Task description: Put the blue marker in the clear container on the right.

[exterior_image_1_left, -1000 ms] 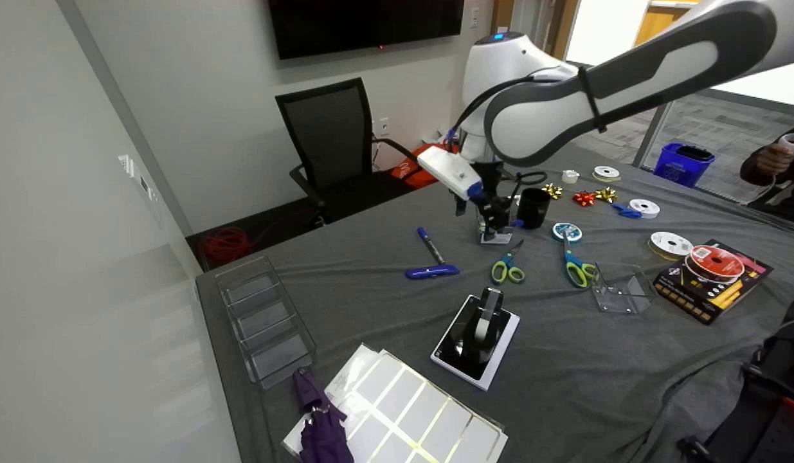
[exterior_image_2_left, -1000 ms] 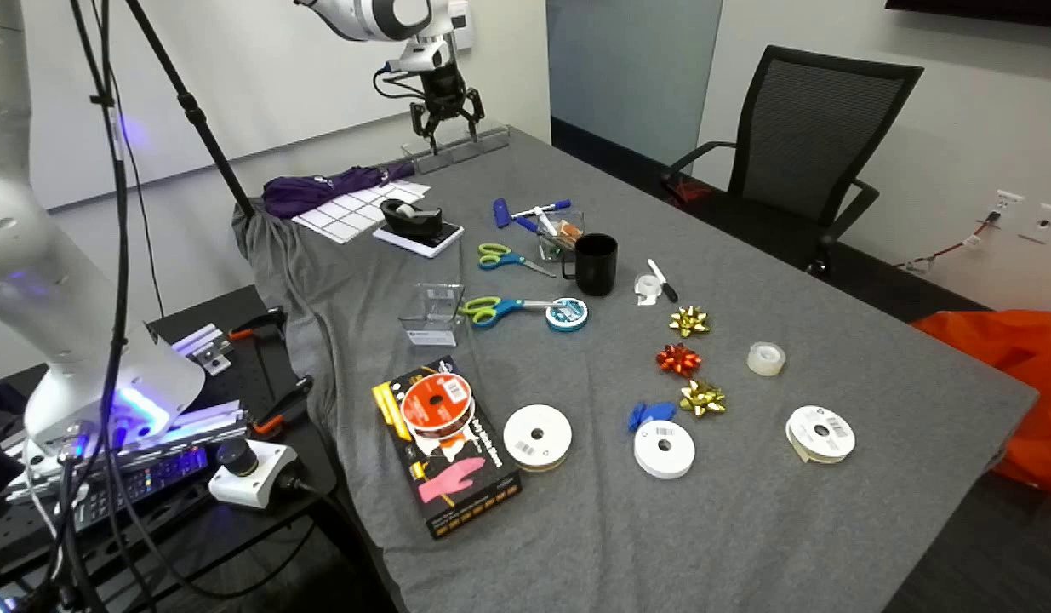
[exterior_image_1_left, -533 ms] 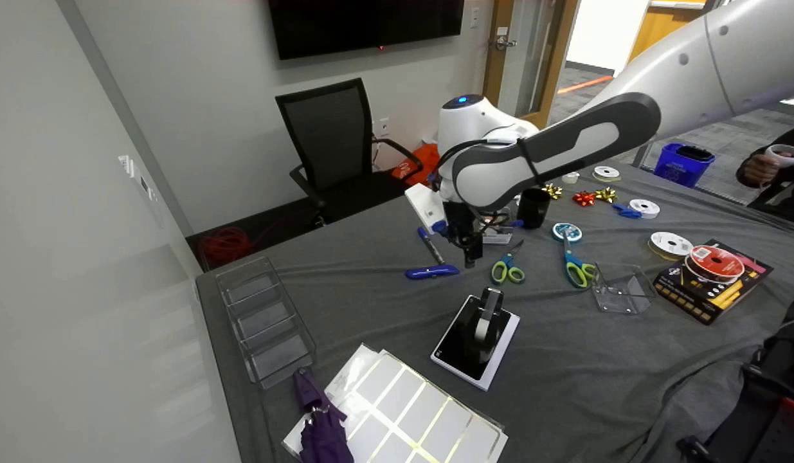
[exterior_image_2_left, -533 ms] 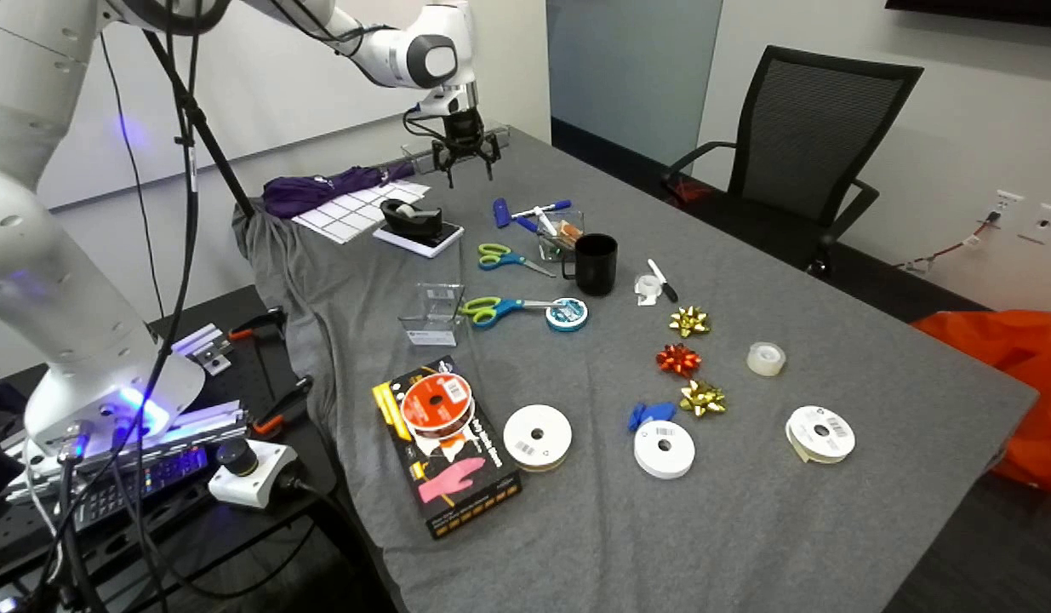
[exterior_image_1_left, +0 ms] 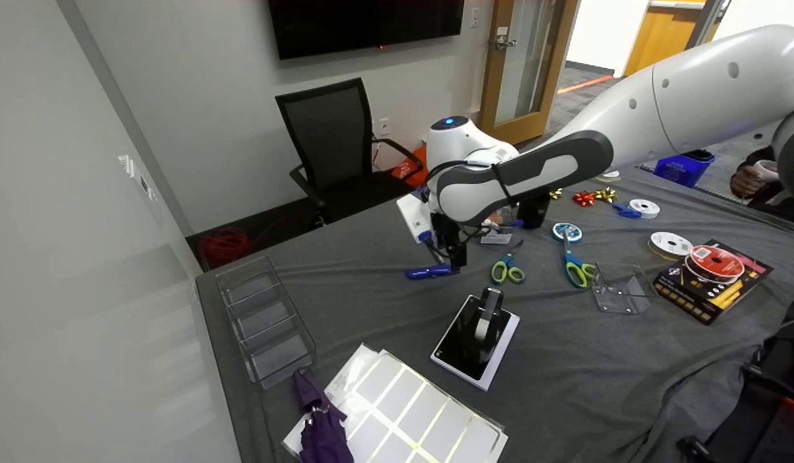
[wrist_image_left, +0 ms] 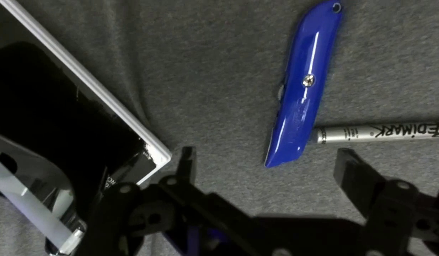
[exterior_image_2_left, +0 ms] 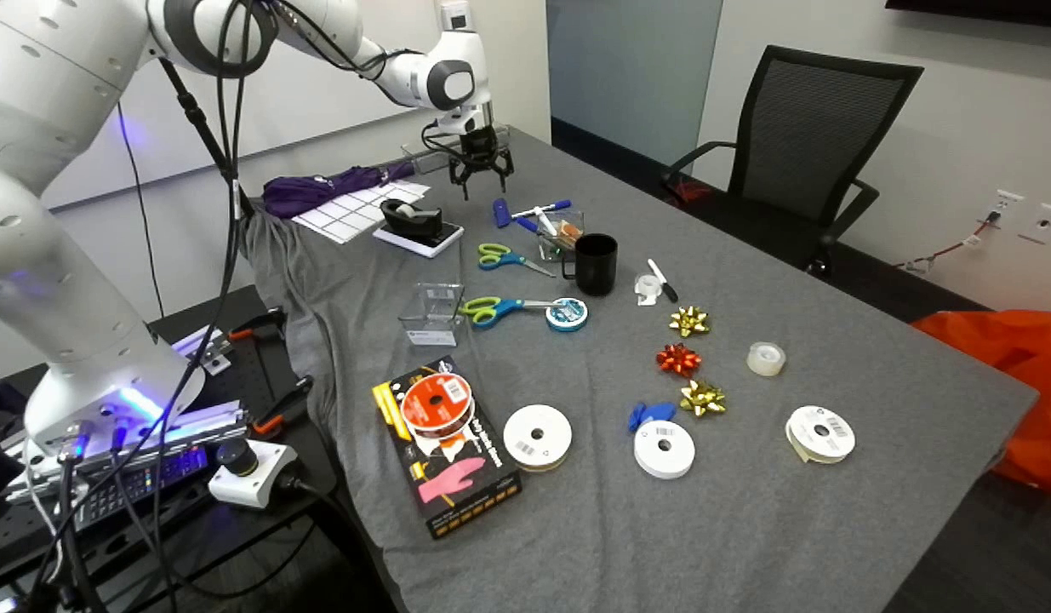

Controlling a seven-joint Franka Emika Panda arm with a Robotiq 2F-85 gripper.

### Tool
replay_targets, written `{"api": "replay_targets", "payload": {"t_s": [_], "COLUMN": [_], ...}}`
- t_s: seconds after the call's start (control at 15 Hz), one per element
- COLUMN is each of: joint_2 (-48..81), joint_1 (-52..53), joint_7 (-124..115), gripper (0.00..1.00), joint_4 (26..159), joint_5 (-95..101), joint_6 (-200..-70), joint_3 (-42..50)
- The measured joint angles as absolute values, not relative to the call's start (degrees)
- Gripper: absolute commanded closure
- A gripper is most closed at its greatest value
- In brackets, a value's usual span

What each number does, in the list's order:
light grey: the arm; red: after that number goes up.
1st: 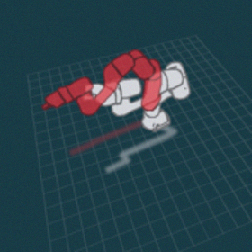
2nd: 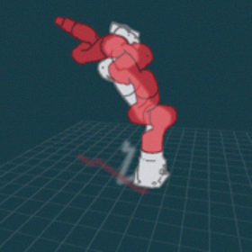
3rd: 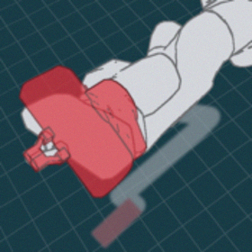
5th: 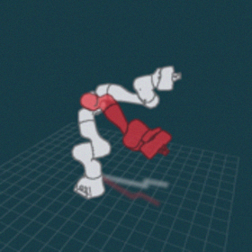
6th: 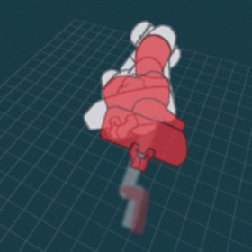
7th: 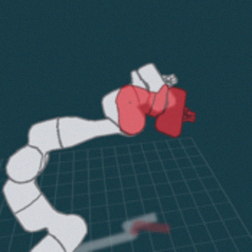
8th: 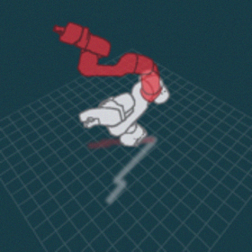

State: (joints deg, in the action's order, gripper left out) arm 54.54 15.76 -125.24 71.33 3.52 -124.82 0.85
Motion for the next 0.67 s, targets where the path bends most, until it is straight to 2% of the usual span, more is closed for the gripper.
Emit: {"api": "replay_targets", "payload": {"t_s": [0.67], "joint_2": [66.76], "joint_1": [15.65], "joint_7": [-130.31], "gripper": [0.00], "joint_4": [56.57], "joint_5": [-2.75], "joint_6": [-125.81], "joint_3": [0.85]}}
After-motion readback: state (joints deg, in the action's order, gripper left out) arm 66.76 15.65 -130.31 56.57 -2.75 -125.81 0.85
